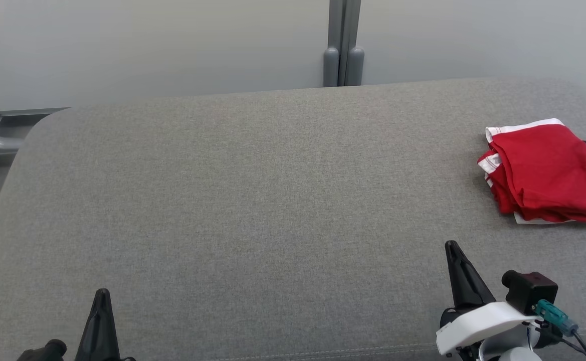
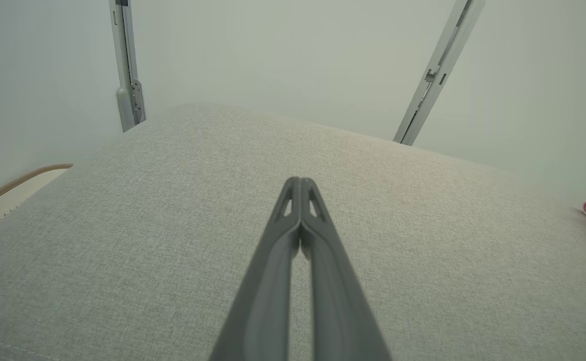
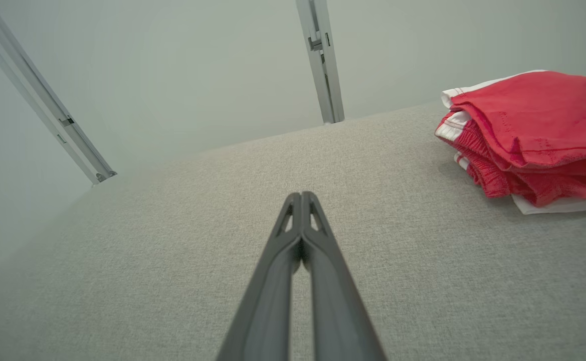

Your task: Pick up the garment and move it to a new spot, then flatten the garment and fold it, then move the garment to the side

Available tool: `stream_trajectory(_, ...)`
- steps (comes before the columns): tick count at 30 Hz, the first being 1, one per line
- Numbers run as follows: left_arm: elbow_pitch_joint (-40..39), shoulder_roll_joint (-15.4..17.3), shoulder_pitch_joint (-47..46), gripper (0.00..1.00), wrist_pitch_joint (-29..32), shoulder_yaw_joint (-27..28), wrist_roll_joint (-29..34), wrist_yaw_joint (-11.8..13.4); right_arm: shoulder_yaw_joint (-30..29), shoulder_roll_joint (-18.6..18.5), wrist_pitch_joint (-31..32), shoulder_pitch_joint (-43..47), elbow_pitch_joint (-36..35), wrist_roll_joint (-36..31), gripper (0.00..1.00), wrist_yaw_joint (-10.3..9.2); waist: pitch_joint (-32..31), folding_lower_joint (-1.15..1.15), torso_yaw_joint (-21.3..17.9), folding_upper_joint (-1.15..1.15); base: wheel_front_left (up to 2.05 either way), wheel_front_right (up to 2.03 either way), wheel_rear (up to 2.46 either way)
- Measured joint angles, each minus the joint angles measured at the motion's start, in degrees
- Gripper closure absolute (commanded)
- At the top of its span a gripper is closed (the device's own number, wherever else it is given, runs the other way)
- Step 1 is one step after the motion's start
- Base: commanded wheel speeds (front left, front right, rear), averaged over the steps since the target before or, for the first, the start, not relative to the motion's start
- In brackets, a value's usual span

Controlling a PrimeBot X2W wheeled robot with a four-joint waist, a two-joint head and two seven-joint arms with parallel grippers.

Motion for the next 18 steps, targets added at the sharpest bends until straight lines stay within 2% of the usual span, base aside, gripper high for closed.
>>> stream_trajectory(18, -1.56, -0.08, -0.25, 1.0, 3.58, 4.25, -18.42, 0.26, 3.31, 0.0, 3.75, -7.23, 5.79, 20.33, 1.0, 0.0, 0.23, 0.0, -0.2, 0.0, 0.0, 0.0, 0.0)
